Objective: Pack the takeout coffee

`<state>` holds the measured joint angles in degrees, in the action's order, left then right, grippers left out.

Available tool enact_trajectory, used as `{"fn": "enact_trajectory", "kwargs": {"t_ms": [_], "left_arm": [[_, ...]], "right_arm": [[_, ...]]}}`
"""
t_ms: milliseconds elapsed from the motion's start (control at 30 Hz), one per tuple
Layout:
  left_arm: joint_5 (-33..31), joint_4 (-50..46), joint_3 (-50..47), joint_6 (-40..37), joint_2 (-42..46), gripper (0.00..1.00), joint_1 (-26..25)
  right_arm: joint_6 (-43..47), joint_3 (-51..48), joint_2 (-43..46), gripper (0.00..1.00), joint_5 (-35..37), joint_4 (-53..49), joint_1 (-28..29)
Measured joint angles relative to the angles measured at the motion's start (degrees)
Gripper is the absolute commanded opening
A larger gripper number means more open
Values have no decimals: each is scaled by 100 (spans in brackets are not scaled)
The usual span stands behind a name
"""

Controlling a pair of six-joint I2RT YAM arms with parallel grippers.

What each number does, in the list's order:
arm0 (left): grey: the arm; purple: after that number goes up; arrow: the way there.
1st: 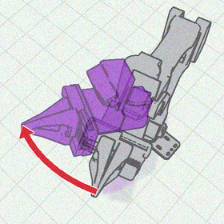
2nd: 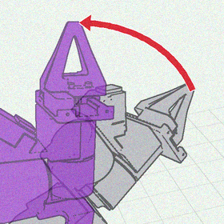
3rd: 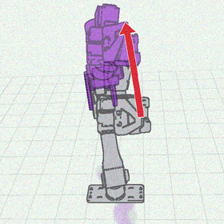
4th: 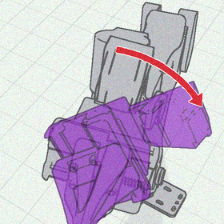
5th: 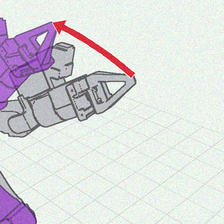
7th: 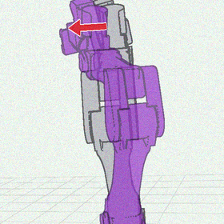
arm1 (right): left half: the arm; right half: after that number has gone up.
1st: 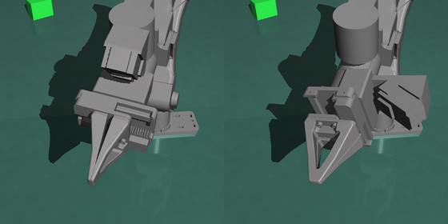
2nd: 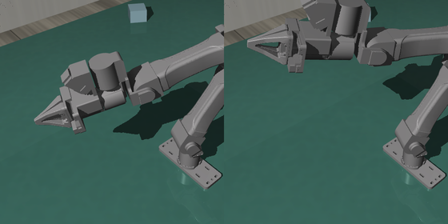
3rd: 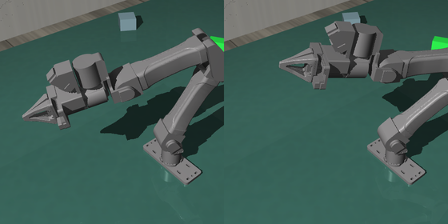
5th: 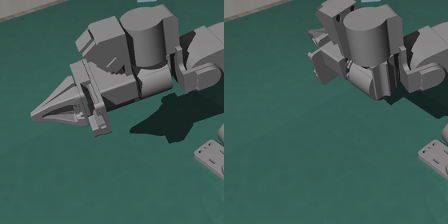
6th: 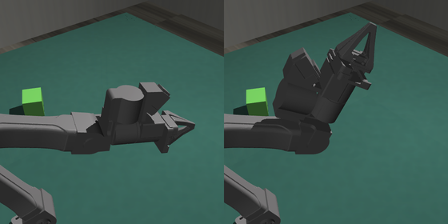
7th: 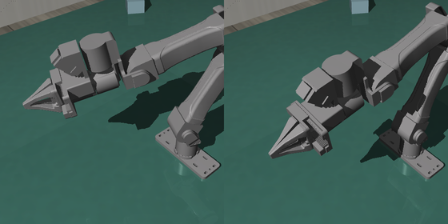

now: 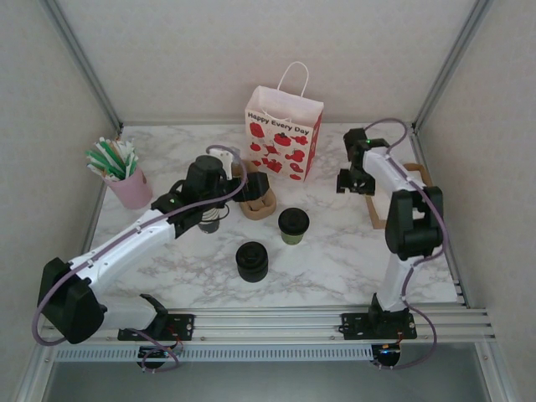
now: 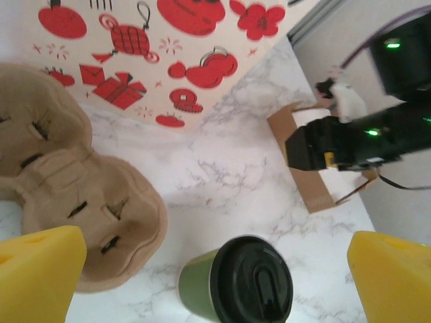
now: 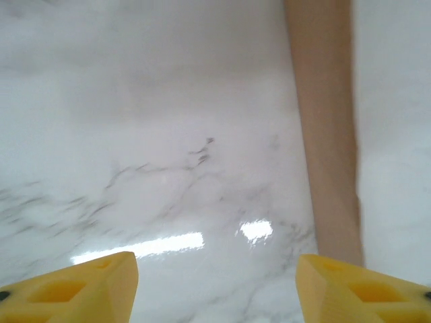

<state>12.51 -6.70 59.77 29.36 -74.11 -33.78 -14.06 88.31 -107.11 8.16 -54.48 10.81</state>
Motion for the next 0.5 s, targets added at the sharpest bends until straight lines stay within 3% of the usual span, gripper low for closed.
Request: {"fn": "enact_trajectory", "kwargs": {"t_ms": [267, 500], "left_arm": [[772, 527, 498, 413, -391, 100, 566], [1220, 302, 964, 476, -625, 100, 1005]], "right_arm": [[402, 1414, 1027, 62, -1364, -24, 197], [1147, 3115, 426, 57, -2243, -249, 669]]}}
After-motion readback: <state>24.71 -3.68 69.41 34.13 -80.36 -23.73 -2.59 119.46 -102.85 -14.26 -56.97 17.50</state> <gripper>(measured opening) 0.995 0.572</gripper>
